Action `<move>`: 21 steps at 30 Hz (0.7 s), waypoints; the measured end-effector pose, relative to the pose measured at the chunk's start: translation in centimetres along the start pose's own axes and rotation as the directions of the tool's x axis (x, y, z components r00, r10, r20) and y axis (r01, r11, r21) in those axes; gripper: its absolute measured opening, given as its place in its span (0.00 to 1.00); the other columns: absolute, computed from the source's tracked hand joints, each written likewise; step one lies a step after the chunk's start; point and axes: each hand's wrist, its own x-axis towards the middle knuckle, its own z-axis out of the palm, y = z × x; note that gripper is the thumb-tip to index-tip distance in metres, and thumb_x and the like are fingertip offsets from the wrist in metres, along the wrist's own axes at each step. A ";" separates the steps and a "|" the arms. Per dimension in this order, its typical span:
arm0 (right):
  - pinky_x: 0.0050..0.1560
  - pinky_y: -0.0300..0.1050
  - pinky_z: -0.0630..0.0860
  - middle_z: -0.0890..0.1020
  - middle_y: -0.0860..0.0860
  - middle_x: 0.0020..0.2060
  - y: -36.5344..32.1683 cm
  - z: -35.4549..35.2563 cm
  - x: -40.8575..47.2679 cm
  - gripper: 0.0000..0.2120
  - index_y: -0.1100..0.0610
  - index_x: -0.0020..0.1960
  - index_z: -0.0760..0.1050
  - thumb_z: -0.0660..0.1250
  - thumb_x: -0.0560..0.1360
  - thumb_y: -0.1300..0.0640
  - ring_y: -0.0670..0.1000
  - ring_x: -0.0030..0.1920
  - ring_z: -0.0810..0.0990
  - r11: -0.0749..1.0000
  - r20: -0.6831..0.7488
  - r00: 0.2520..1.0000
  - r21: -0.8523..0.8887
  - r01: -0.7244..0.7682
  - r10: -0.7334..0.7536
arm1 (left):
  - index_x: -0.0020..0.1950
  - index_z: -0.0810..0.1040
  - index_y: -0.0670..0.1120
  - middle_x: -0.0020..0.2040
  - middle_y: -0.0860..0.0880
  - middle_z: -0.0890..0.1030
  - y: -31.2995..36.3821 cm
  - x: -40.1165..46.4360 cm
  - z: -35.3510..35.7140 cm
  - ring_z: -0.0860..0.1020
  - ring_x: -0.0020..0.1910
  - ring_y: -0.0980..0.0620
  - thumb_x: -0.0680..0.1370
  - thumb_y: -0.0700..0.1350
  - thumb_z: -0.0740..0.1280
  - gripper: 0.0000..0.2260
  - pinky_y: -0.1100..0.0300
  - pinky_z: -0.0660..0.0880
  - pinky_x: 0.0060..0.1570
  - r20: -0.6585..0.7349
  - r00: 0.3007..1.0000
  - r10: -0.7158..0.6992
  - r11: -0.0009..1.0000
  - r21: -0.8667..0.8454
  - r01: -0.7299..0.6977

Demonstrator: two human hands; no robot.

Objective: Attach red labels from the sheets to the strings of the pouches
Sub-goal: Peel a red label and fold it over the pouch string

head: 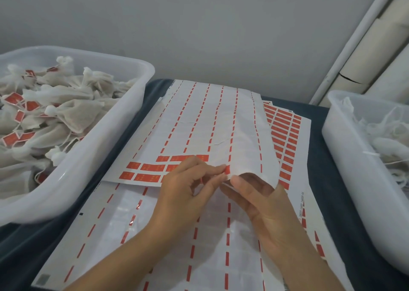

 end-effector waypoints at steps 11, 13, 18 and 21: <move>0.59 0.61 0.74 0.84 0.45 0.50 0.0 -0.2 0.0 0.23 0.32 0.45 0.78 0.75 0.53 0.50 0.52 0.54 0.82 0.995 -0.059 0.998 -0.094 0.032 -0.038 | 0.48 0.82 0.49 0.38 0.65 0.73 0.2 -0.1 -0.1 0.73 0.42 0.66 0.69 0.51 0.67 0.11 0.78 0.68 0.35 0.034 0.999 0.023 1.000 0.017 -0.024; 0.59 0.61 0.74 0.84 0.43 0.49 -0.1 -0.1 0.0 0.23 0.30 0.44 0.78 0.74 0.52 0.49 0.52 0.54 0.81 0.992 -0.062 0.997 -0.121 0.042 -0.050 | 0.47 0.81 0.52 0.37 0.65 0.73 0.4 0.0 -0.2 0.73 0.41 0.66 0.69 0.51 0.67 0.10 0.78 0.68 0.34 0.040 0.999 0.015 1.000 0.001 -0.015; 0.59 0.61 0.74 0.84 0.45 0.50 -0.2 -0.1 0.0 0.23 0.31 0.45 0.79 0.74 0.53 0.51 0.52 0.55 0.81 0.994 -0.048 0.998 -0.107 0.037 -0.042 | 0.46 0.80 0.54 0.37 0.64 0.74 0.4 0.0 -0.2 0.74 0.42 0.66 0.69 0.52 0.67 0.08 0.78 0.68 0.33 0.060 0.998 -0.008 1.000 -0.020 0.009; 0.58 0.59 0.75 0.84 0.45 0.49 -0.2 -0.1 0.1 0.22 0.32 0.45 0.79 0.74 0.55 0.53 0.50 0.52 0.82 0.996 -0.024 0.999 -0.082 0.038 -0.040 | 0.47 0.81 0.53 0.38 0.64 0.74 0.3 0.0 -0.2 0.74 0.42 0.65 0.69 0.52 0.67 0.09 0.78 0.68 0.33 0.073 0.997 -0.011 1.000 -0.010 0.012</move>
